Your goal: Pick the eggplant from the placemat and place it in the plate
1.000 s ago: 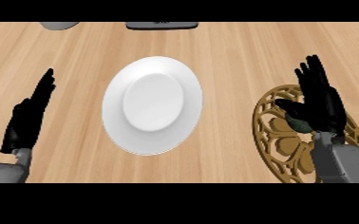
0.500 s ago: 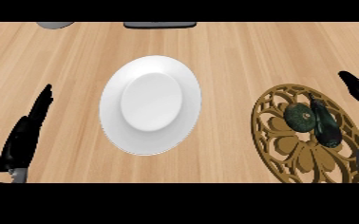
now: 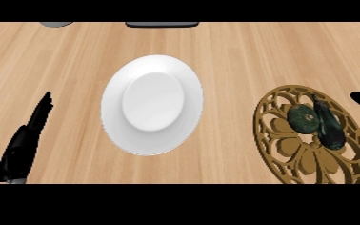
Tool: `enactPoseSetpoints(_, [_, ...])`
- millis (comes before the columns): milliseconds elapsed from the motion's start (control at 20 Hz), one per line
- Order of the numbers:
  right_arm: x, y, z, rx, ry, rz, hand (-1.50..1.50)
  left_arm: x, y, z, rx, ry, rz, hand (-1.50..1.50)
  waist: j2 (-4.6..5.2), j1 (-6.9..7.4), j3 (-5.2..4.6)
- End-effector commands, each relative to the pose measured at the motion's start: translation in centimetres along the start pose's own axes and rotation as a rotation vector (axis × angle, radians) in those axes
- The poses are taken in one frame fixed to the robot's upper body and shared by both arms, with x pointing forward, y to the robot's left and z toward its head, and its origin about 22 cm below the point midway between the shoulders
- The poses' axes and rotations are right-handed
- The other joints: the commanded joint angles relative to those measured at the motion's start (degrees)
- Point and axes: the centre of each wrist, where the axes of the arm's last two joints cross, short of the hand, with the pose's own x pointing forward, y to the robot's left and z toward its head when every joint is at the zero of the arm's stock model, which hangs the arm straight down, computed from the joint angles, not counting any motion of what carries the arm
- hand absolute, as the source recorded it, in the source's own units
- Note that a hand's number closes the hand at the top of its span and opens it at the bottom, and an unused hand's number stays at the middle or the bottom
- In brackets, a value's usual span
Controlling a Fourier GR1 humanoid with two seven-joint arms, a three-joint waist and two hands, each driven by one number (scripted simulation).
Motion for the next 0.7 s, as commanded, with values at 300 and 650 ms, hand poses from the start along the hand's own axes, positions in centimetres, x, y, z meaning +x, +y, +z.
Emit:
enactPoseSetpoints(300, [4.5, -3.1, -2.2, 0.185, 0.301, 0.374, -1.50, -0.7, -0.7, 0.0, -0.011, 0.000, 0.016, 0.00, 0.35, 0.75, 0.20])
enactPoseSetpoints(650, [6.1, -2.3, -4.5, 0.312, 0.443, 0.472, -1.50, -0.6, -1.2, 0.7, -0.019, -0.023, 0.017, 0.00, 0.38, 1.57, 0.23])
